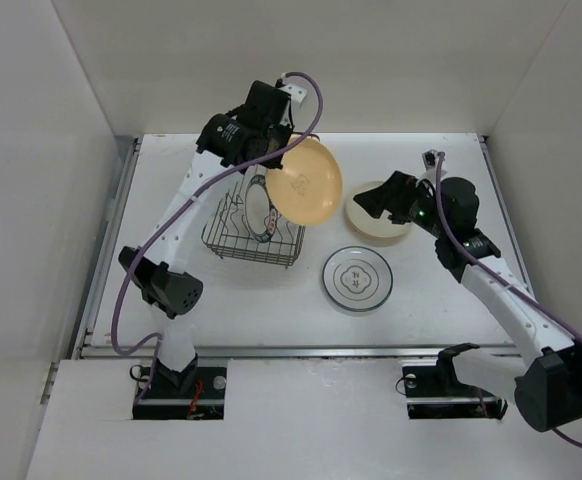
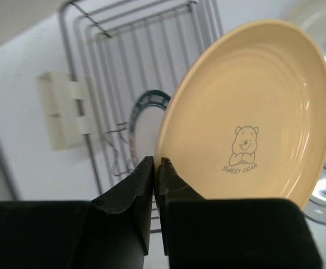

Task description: Unload the plates from the dish rack

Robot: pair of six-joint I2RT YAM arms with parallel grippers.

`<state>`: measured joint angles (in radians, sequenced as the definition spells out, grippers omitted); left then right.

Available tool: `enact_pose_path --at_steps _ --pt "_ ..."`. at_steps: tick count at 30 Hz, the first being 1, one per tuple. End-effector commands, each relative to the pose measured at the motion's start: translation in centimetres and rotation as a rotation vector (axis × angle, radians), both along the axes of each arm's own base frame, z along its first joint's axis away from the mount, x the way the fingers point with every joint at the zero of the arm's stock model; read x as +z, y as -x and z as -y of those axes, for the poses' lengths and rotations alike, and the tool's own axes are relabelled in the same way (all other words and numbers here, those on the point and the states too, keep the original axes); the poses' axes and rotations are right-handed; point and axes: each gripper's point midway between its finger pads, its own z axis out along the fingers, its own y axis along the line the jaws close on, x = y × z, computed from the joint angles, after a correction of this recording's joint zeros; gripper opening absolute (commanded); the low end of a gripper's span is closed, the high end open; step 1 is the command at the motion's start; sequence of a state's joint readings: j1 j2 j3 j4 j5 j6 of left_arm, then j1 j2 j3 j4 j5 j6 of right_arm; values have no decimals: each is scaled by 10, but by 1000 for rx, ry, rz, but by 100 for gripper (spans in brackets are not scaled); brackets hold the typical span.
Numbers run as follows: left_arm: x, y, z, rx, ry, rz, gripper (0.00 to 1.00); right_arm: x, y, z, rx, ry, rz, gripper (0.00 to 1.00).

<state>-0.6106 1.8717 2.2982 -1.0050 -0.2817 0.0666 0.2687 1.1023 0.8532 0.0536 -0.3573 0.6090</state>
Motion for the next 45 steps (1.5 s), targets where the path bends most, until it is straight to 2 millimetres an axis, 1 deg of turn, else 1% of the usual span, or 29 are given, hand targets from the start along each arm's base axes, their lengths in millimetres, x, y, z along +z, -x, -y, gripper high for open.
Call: enact_pose_path --at_steps 1,2,5,7,8,11,12,15,16,18,19,21,22,23,25,26,27,28,29,30,32,33,36,37,39,41,42,44,45 --pt "-21 40 42 -189 238 -243 0 16 3 -13 79 -21 82 100" --pt "-23 44 46 -210 251 -264 0 4 2 -13 79 -13 48 100" --pt "-25 55 58 -277 299 -312 0 -7 -2 -13 69 -3 15 99" --pt "-23 58 62 -304 329 -332 0 -26 -4 -11 52 16 -43 99" --pt "-22 63 67 -335 352 -350 0 -26 -5 -10 42 11 -49 97" --pt "-21 65 69 -344 360 -355 0 -34 -2 -18 82 10 -74 85" --pt "-21 65 69 -344 360 -355 0 -38 -1 -22 93 13 -84 69" --pt "-25 67 67 -340 353 -372 0 -44 0 -26 113 6 -110 46" --pt "-26 65 65 -328 343 -365 0 -41 -1 -26 113 3 -98 24" --pt "-27 61 61 -303 323 -350 0 -41 -2 -26 99 -12 -111 3" --pt "-29 55 55 -269 297 -330 6 -41 -4 -24 81 -8 -110 0" --pt "-29 52 48 -237 272 -311 16 -33 -7 -17 32 -16 -90 0" --pt "-30 49 44 -215 254 -299 24 -32 -9 -16 11 -29 -101 0" --pt "-30 47 41 -212 241 -290 40 -31 -12 -10 -31 -29 -101 0" --pt "-31 45 39 -197 229 -282 47 -30 -15 -4 -81 -33 -108 0" --pt "-31 43 35 -181 216 -272 57 -38 -15 1 -113 -28 -148 0" --pt "-31 41 33 -168 206 -264 83 -35 -21 12 -193 -19 -147 0" --pt "-27 40 29 -154 198 -247 93 -38 -24 20 -245 -10 -164 0" --pt "-27 35 20 -114 166 -224 100 -45 -26 29 -308 -5 -197 0" --pt "-27 31 15 -89 146 -209 100 -49 -30 48 -419 30 -221 0" --pt "-26 25 3 -27 109 -178 100 -59 -30 70 -544 48 -269 0" --pt "-25 18 -10 36 59 -140 100 -61 -30 91 -651 81 -291 0" --pt "-32 11 -33 135 -47 -120 100 -81 -29 115 -774 142 -359 0" --pt "-38 8 -42 162 -77 -136 100 -80 -31 125 -820 158 -357 0" --pt "-51 7 -53 194 -123 -162 100 -91 -34 133 -854 192 -383 0" --pt "-57 6 -60 216 -147 -172 100 -92 -42 134 -872 200 -379 0" --pt "-61 7 -63 221 -162 -180 100 -104 -44 138 -882 221 -408 0" --pt "-64 4 -65 234 -180 -178 100 -101 -55 141 -901 215 -399 0" --pt "-67 5 -65 234 -186 -185 100 -107 -58 141 -901 227 -413 0"
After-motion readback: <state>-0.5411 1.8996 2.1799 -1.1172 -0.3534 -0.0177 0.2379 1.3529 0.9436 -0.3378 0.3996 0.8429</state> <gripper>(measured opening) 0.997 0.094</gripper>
